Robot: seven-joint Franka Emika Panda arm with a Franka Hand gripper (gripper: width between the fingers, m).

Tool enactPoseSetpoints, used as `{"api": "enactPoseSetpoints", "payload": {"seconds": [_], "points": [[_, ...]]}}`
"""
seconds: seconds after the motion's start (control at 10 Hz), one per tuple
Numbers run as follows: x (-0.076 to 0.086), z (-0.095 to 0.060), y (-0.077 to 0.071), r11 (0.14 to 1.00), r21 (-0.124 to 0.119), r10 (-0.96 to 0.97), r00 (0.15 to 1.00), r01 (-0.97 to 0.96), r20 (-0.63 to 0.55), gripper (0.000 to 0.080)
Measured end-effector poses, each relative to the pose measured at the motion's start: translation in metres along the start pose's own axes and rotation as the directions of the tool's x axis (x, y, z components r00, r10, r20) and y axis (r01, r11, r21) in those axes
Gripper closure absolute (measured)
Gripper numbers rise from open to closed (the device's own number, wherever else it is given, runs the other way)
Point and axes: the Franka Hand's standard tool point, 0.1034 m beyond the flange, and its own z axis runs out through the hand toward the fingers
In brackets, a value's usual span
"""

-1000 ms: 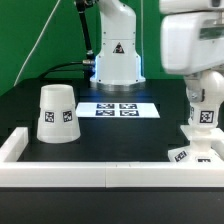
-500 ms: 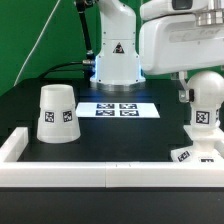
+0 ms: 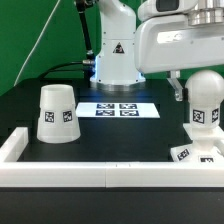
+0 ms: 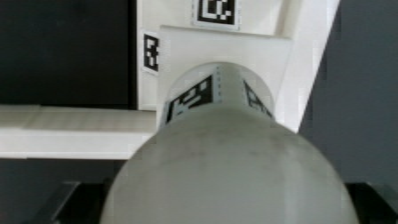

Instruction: Assemble lamp

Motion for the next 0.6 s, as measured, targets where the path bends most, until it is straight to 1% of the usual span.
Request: {"api": "enactPoseSetpoints", "payload": {"seconds": [0.1,0.2,0.3,0.5,0.6], "points": [[-0.0012,0.0011,0.0005,0.995,0.003,0.103,0.995,-0.103,-0.004,0.0220],[-0.0031,0.0026,0.0007,0.989,0.005,0.147,0.989,-0.147,-0.007,0.0220],[-0.0041,0.0035,0.0001,0.967,0.014,0.254,0.967,-0.254,-0.008,0.0220],[-0.0075,0.0049,-0.0034,0.902,0.015,0.432,0.902,-0.432,0.009,0.0220],[-0.0089,0.0049,-0.0046,0.850,0.015,0.526,0.850,-0.526,0.025,0.0220]]}}
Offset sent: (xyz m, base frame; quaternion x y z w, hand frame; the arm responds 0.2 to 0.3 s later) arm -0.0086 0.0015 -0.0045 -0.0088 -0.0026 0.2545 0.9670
